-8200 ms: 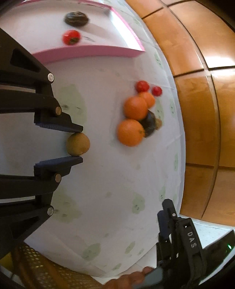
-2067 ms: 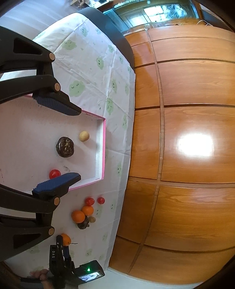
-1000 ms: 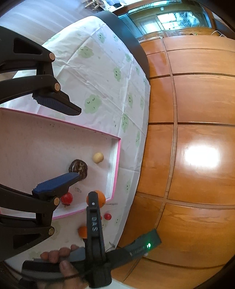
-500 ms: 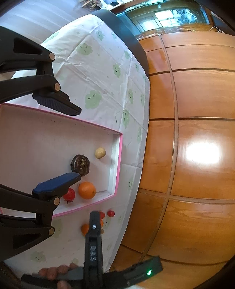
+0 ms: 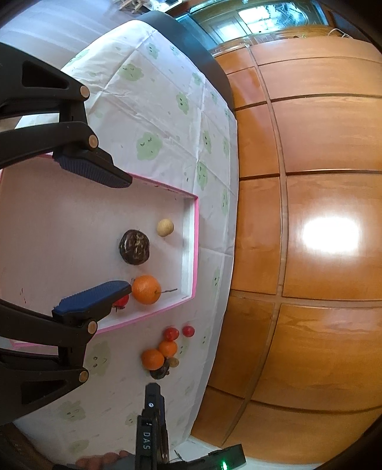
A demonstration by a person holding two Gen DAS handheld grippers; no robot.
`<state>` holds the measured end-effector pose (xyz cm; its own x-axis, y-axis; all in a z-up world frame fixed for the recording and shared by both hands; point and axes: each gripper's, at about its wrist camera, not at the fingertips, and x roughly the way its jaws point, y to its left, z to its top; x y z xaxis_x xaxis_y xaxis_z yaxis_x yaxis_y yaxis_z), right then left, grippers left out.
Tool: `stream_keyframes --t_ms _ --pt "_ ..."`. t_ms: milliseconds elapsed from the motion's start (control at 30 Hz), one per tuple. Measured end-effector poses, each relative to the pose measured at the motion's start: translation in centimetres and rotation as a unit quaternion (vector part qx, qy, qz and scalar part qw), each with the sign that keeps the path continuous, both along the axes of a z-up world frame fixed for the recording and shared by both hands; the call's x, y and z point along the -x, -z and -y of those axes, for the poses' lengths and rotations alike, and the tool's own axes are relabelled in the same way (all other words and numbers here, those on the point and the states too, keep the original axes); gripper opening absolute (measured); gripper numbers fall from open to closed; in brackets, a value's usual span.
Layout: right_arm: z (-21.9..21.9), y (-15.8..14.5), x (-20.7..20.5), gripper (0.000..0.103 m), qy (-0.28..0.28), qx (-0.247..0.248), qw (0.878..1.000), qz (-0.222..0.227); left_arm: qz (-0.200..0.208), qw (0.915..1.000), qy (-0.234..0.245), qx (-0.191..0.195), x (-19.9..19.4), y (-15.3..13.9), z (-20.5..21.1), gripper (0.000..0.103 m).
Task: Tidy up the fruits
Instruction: 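Withdraw the right tool from the tray while the left tool moves toward the fruit pile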
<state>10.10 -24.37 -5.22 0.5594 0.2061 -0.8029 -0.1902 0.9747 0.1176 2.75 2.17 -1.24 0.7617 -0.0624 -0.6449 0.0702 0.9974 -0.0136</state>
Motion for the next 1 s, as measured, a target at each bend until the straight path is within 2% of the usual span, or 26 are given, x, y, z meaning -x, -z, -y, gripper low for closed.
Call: stream_keyframes --t_ms 400,600,767,867,1000 --pt "8.1 -0.2 -0.3 0.042 0.084 0.006 0.996 0.010 -0.008 0.9996 0.019 -0.017 -0.1 0.3 1.7 0.066" --pt "12.3 1.6 -0.9 0.042 0.155 -0.038 0.987 -0.019 -0.018 0.9986 0.043 -0.025 -0.8 0.5 3.0 0.066" --pt "13.2 1.4 -0.9 0.042 0.168 -0.063 0.984 -0.017 -0.022 0.9966 0.075 -0.026 -2.0 0.0 4.4 0.066" --pt "13.0 1.3 -1.0 0.042 0.164 -0.065 0.984 -0.015 -0.025 0.9940 0.102 -0.030 -3.2 -0.4 5.8 0.058" --pt "13.0 1.1 -0.8 0.042 0.160 -0.070 0.985 -0.013 -0.052 0.9901 0.130 -0.008 -5.2 -0.4 7.4 0.048"
